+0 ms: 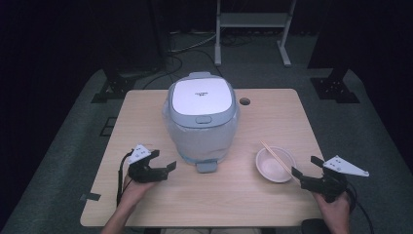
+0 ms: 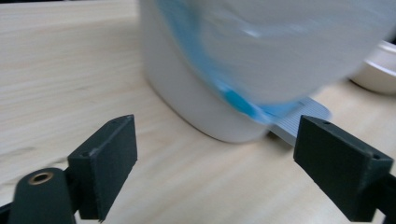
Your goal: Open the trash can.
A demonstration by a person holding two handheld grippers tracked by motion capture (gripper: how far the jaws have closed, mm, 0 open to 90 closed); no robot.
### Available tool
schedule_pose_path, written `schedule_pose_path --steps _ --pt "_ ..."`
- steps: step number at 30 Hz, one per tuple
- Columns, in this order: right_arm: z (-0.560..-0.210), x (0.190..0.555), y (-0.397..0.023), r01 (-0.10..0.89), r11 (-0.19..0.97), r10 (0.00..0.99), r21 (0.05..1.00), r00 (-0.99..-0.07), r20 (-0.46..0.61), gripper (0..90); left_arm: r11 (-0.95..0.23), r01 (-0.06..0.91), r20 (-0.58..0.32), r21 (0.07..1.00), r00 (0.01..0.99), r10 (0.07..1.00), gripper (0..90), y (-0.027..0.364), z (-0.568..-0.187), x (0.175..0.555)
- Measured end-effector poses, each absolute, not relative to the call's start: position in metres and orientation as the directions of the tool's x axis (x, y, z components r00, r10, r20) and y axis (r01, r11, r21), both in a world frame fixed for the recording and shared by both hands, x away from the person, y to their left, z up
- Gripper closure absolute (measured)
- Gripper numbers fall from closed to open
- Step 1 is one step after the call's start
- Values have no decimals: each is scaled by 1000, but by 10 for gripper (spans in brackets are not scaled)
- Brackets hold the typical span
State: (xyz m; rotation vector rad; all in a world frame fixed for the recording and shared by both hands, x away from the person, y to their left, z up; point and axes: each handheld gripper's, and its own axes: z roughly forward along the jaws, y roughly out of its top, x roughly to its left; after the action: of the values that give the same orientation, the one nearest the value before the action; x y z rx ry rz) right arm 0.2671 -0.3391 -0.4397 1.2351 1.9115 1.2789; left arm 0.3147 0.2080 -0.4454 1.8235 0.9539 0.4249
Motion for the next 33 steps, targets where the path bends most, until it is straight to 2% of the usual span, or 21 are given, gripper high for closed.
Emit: schedule_pose_path --steps 9,11,12,13,16,17,18,19,20,22,33 --pt "-440 267 -339 398 139 893 907 -447 59 115 -277 394 -118 876 734 669 252 180 -448 297" --pt "-440 267 -339 396 140 892 907 -448 58 115 -286 392 -125 875 752 647 358 175 -450 296" --pt "-440 267 -339 396 140 892 907 -448 58 115 -287 393 -130 874 757 640 358 172 -450 296" --pt "-440 267 -339 397 140 892 907 -449 58 115 -292 392 -131 872 763 633 418 170 -451 296" --pt "-440 267 -339 396 141 891 907 -449 58 115 -311 398 -136 863 776 617 467 162 -453 298" --pt "-440 267 -339 397 141 891 907 -450 58 115 -315 399 -139 861 780 610 526 158 -455 299" --pt "-440 267 -339 397 141 891 907 -450 58 115 -324 401 -140 857 786 603 526 156 -456 300" --pt "-440 267 -339 395 142 891 908 -450 56 116 -330 403 -142 854 789 597 583 153 -457 301" --pt "-440 267 -339 395 142 891 908 -450 56 116 -333 402 -143 853 793 593 583 150 -459 302" --pt "-440 267 -339 395 142 891 908 -451 57 116 -339 400 -141 851 798 587 652 144 -461 305" --pt "-440 266 -339 393 143 888 908 -456 58 116 -364 380 -105 850 800 590 750 112 -464 324"
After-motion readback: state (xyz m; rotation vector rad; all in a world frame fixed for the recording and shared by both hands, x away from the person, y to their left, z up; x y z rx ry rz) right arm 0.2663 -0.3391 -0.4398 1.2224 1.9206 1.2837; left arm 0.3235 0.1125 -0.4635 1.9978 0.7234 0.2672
